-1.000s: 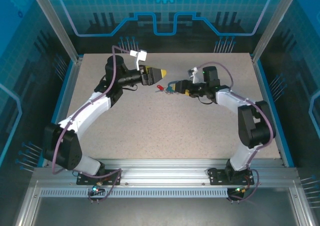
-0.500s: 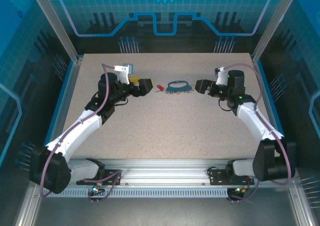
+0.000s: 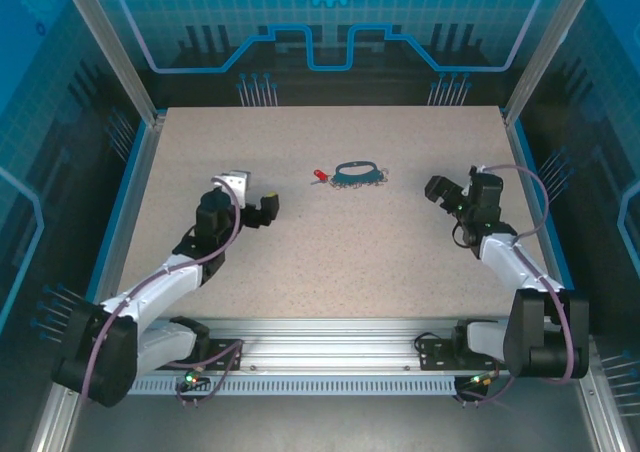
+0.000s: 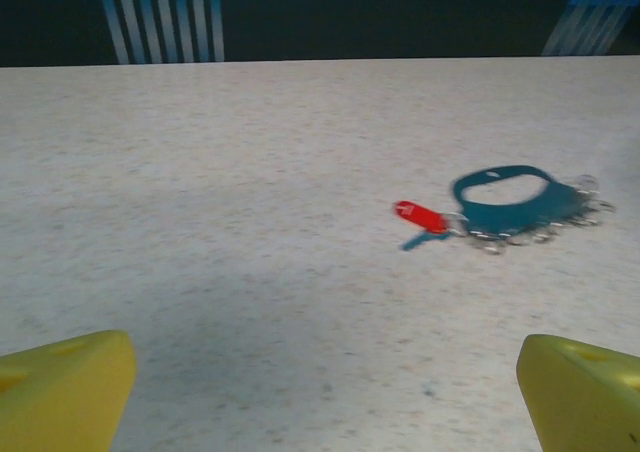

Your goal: Put the keys on the keyring

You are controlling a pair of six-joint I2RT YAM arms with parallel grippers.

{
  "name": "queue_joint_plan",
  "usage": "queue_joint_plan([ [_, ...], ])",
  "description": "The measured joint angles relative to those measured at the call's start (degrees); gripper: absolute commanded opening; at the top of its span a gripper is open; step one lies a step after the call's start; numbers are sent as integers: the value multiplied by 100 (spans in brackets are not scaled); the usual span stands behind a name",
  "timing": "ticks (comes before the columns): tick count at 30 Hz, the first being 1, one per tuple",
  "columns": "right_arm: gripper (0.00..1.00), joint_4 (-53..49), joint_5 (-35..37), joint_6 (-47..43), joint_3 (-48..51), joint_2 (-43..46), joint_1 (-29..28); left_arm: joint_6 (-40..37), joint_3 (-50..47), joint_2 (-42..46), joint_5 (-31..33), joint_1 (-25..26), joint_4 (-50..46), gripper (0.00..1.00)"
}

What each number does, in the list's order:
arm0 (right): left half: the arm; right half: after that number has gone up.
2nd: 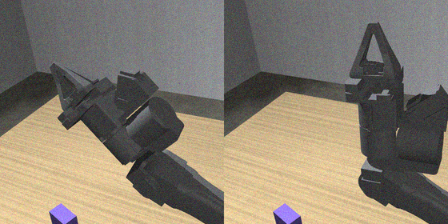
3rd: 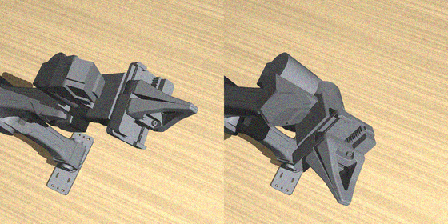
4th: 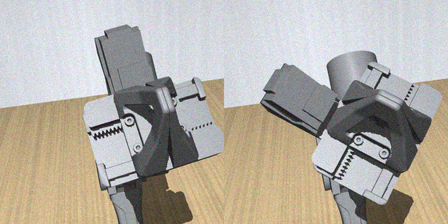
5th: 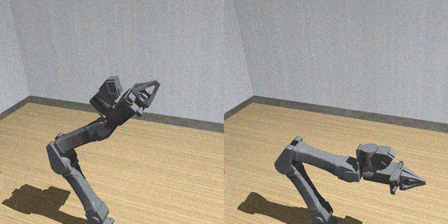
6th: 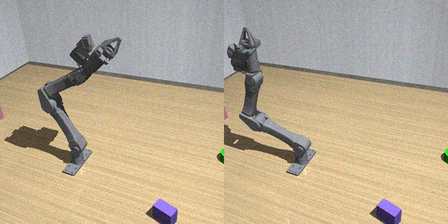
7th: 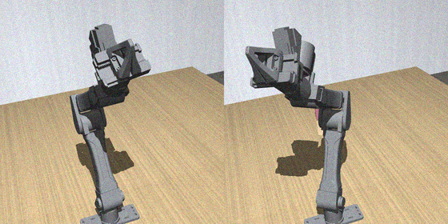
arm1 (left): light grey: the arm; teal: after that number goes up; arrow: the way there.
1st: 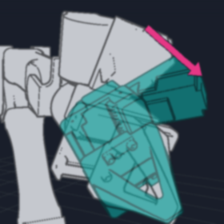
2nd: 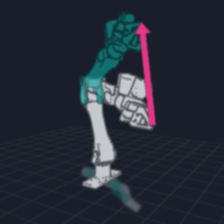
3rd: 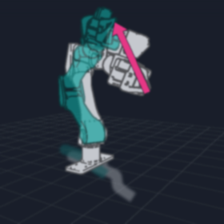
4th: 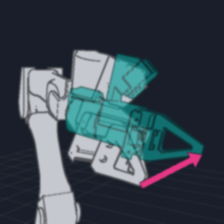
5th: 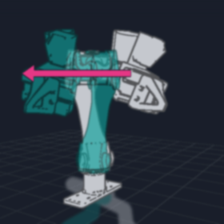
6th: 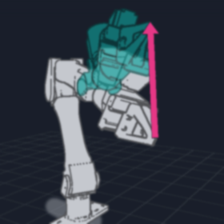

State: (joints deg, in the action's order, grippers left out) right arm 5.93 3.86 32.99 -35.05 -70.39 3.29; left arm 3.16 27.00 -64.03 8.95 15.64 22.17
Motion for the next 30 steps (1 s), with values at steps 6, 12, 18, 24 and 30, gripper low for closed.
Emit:
queue_joint_plan([
  [6,100,249,1154,-422,79,-17,-188,-37,-258,-212,245,-400,785,99],
  [12,100,387,1829,-1198,79,-133,-533,-37,-638,-531,332,-791,1473,99],
  [18,100,1036,2083,-2033,153,-297,-885,-83,-695,-533,326,-1211,1727,99],
  [24,100,1569,2028,-2566,389,-549,-929,-116,-737,-577,260,-1488,1838,99],
  [30,100,2236,1700,-2874,568,-901,-929,-116,-841,-1434,44,-1550,2509,99],
])
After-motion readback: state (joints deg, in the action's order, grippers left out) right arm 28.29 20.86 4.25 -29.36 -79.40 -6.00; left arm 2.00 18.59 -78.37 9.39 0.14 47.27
